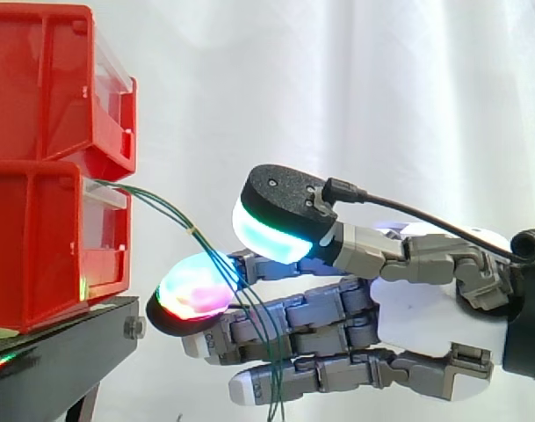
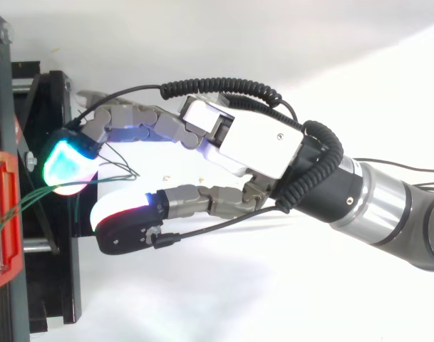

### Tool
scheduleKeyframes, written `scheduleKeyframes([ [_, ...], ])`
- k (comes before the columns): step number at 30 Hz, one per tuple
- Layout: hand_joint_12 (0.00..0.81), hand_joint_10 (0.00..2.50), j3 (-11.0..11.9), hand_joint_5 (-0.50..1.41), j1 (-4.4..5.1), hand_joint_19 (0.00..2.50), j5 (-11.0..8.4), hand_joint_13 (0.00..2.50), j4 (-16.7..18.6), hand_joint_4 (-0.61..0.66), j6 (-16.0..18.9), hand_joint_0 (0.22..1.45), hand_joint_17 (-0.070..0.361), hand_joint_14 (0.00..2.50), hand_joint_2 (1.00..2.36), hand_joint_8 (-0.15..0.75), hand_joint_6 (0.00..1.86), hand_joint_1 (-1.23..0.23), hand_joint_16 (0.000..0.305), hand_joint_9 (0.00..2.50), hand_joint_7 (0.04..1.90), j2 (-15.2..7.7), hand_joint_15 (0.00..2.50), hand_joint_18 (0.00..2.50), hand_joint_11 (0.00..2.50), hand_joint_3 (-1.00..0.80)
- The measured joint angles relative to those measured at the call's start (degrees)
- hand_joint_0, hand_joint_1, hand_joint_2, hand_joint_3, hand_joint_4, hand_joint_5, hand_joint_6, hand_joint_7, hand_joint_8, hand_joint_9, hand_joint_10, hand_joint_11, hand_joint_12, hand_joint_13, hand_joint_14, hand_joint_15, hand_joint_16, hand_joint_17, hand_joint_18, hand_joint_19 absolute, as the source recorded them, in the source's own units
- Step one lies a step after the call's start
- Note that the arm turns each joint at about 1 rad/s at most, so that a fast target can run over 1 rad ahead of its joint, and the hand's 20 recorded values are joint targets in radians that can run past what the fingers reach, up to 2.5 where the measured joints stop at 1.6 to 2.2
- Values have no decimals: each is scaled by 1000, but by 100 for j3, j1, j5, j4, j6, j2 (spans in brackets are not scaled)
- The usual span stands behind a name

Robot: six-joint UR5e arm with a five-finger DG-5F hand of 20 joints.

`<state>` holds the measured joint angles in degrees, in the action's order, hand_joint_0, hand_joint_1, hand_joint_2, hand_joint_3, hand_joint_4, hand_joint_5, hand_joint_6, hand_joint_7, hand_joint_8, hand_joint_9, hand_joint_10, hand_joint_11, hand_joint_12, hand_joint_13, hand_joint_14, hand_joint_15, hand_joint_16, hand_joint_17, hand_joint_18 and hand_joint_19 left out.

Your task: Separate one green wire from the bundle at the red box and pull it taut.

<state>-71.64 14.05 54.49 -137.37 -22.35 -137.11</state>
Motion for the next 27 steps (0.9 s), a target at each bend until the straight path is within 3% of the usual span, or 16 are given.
scheduleKeyframes([
  [9,356,3,14,-132,143,194,0,389,75,323,-77,559,120,2,1005,312,503,-561,53,544,1007,-5,37,505,156,-441],
  [18,351,4,11,-108,287,205,-8,424,111,207,-86,568,118,2,1005,310,502,-580,52,573,1212,-8,58,518,181,-435],
  [27,353,4,11,-96,325,219,-13,439,94,181,-77,572,117,2,1005,314,508,-584,52,587,1322,-9,64,537,195,-429],
])
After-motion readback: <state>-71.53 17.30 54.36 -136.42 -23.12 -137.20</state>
